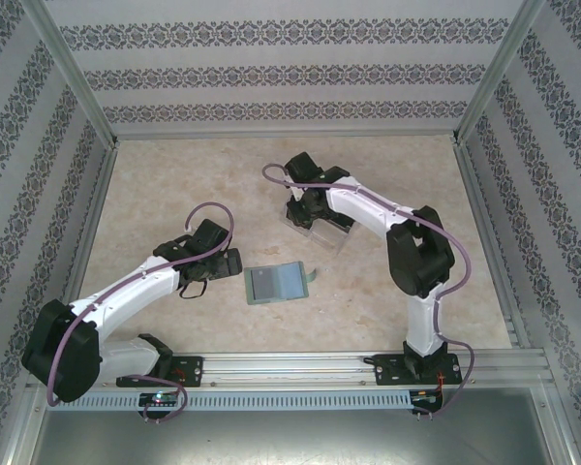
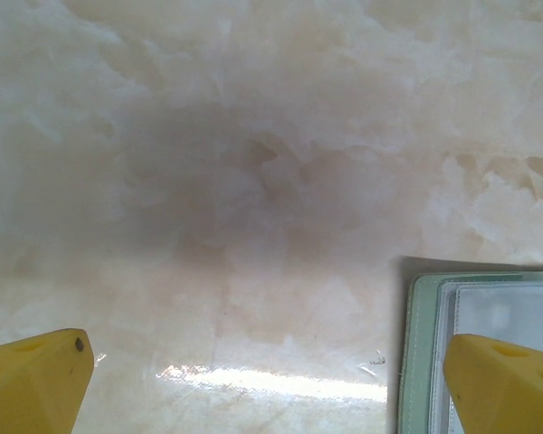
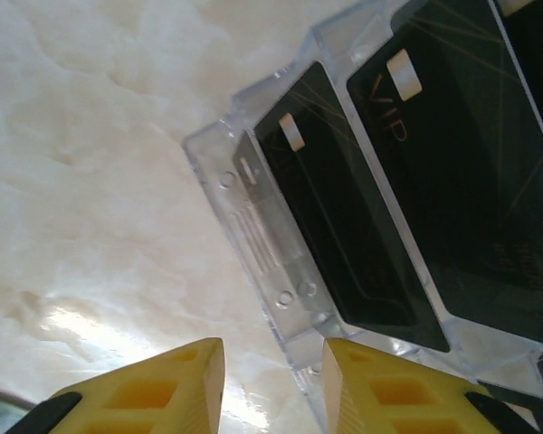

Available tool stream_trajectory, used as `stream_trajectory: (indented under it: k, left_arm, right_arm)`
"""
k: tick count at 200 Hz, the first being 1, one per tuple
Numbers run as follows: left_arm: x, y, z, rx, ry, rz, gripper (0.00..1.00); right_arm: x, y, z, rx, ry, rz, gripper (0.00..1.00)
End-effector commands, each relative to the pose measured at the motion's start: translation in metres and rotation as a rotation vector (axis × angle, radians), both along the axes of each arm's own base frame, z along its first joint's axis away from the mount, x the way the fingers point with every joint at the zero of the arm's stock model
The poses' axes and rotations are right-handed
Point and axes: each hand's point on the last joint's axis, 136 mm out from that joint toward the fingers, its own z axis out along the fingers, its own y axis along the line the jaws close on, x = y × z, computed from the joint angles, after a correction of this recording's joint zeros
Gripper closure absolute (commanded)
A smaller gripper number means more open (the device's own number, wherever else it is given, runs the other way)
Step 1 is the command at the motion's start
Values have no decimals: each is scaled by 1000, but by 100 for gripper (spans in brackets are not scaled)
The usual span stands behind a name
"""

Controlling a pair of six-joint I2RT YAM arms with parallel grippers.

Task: Put the credit cards into the card holder
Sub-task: Pick up the credit card from the storage box.

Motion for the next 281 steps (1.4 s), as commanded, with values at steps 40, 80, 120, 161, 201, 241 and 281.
stream_trajectory:
  k: [40, 80, 120, 161, 201, 241, 281]
  left_arm:
    - [-2, 3, -4, 16, -7, -14, 0]
    - [-1, 3, -3, 17, -11, -13, 0]
    - [-1, 2, -2, 18, -11, -13, 0]
    - [-1, 3, -1, 20, -14, -11, 0]
    - [0, 3, 0, 19, -17, -10, 0]
    - [0, 3, 0, 20, -16, -11, 0]
    - [-1, 4, 0, 21, -19, -10, 0]
  right_arm:
    - [14, -2, -7, -157, -43, 53, 65]
    - [19, -1, -18, -192, -36, 65, 66]
    - [21, 0, -25, -203, -28, 72, 68]
    - [22, 4, -27, -194, -19, 82, 71]
    - [23, 8, -26, -182, -15, 89, 78]
    - [22, 8, -26, -160, 2, 91, 85]
    - [21, 8, -23, -131, 23, 94, 95]
